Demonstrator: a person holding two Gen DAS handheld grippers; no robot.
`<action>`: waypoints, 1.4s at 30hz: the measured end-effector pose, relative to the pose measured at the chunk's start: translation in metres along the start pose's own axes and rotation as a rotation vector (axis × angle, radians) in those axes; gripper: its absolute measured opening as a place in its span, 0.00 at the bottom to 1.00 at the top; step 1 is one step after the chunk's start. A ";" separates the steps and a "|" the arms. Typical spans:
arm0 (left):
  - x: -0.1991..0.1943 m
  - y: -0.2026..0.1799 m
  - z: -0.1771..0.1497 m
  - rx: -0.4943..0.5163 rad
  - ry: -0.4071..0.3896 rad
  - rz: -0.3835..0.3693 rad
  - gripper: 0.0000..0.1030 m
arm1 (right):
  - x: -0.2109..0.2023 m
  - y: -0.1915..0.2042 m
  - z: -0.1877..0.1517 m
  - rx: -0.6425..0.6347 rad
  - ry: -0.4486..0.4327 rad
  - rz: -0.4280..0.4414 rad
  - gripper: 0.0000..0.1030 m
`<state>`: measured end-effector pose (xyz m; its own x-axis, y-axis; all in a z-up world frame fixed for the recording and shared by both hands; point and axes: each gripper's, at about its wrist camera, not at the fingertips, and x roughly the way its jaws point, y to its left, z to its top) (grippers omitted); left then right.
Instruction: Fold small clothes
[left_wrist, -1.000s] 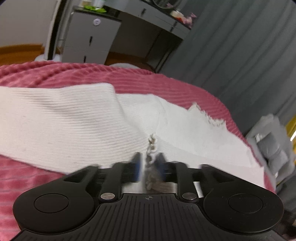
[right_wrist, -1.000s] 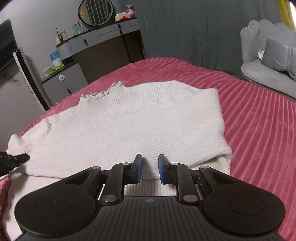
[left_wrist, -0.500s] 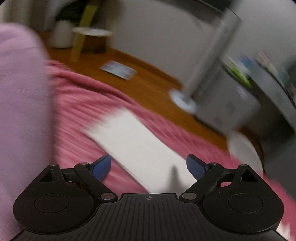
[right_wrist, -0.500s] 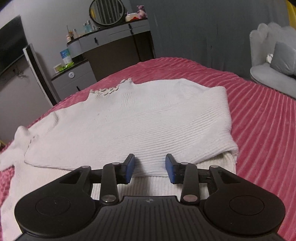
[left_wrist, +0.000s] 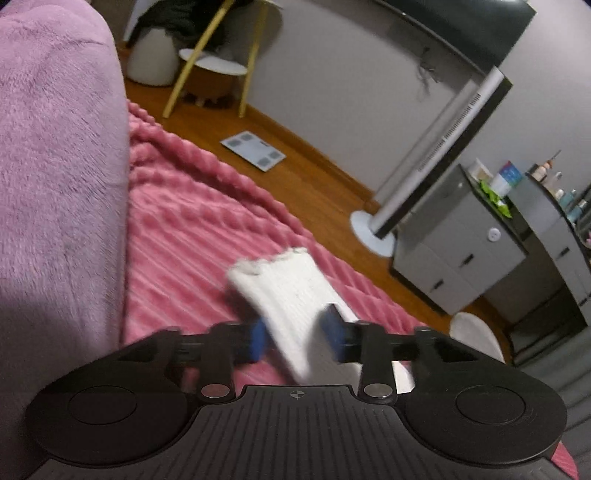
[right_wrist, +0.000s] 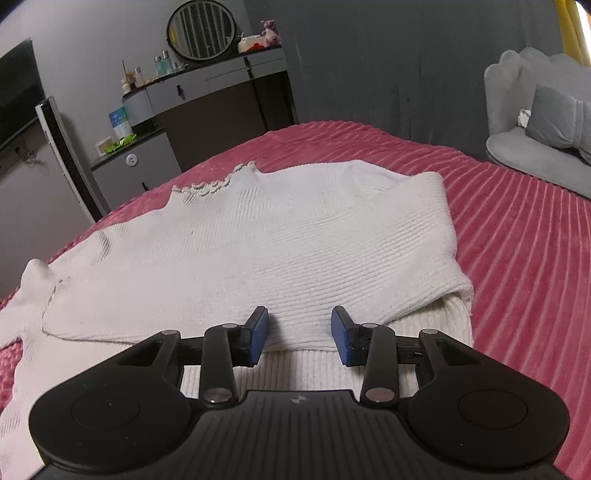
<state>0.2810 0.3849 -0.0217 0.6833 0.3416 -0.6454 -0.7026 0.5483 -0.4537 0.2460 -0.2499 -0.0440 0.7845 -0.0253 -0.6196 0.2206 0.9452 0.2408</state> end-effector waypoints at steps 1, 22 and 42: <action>-0.001 0.001 0.001 -0.006 0.005 -0.004 0.19 | 0.000 0.000 0.000 0.002 -0.003 -0.001 0.36; -0.133 -0.185 -0.197 0.748 0.167 -0.680 0.54 | 0.000 0.005 -0.002 -0.034 -0.005 -0.022 0.36; -0.094 -0.135 -0.139 0.690 0.065 -0.357 0.70 | 0.033 0.156 0.013 -0.099 0.158 0.432 0.34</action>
<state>0.2840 0.1733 0.0146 0.8166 0.0214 -0.5767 -0.1449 0.9749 -0.1691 0.3139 -0.1078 -0.0171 0.6926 0.4197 -0.5867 -0.1689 0.8850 0.4338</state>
